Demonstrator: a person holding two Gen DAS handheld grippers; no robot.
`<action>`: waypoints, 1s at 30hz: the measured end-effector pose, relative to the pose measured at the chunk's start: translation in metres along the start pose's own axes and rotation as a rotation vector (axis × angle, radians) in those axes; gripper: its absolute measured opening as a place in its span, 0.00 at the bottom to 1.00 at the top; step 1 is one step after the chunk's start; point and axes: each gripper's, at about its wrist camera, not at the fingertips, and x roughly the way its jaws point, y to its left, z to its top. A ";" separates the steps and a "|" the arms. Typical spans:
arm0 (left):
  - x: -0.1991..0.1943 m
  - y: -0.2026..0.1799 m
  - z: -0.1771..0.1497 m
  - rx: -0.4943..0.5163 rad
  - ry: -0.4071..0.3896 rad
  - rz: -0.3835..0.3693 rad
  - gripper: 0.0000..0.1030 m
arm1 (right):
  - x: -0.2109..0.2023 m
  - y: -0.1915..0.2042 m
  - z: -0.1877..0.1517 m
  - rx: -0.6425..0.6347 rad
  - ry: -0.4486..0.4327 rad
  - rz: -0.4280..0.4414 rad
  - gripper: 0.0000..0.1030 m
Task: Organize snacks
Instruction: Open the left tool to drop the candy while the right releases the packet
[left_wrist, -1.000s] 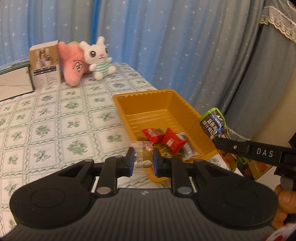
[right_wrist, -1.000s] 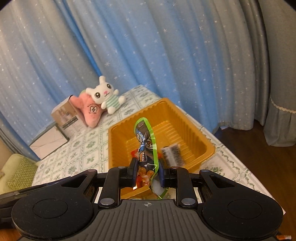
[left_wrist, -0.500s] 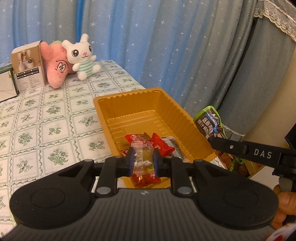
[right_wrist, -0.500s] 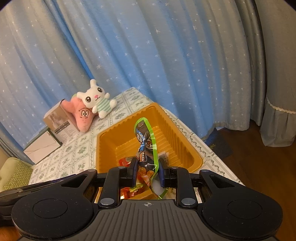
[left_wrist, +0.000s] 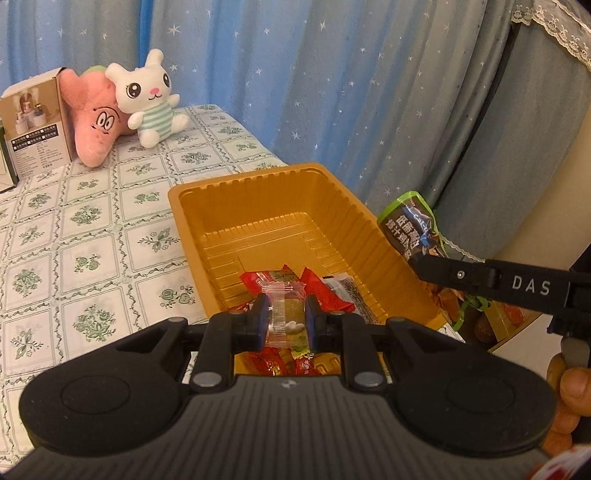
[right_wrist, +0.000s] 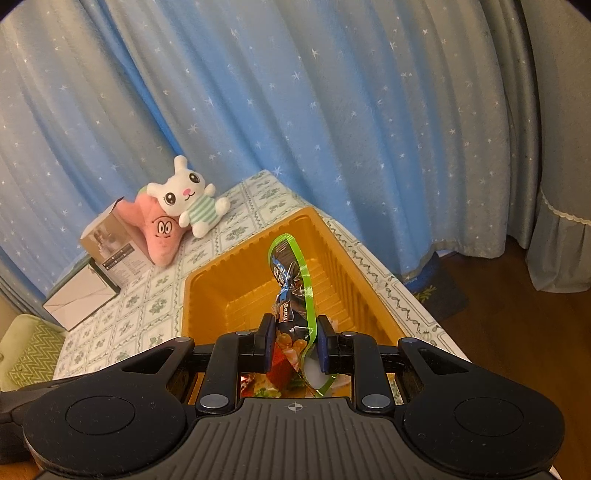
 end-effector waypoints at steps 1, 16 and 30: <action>0.003 0.000 0.001 0.002 0.003 0.000 0.18 | 0.002 0.000 0.001 0.000 0.001 0.000 0.22; 0.010 0.009 -0.004 0.009 0.001 0.018 0.39 | 0.013 -0.003 0.007 0.010 0.006 0.004 0.22; -0.029 0.042 -0.026 -0.068 -0.056 0.104 0.52 | 0.023 0.008 0.005 -0.012 0.043 0.016 0.22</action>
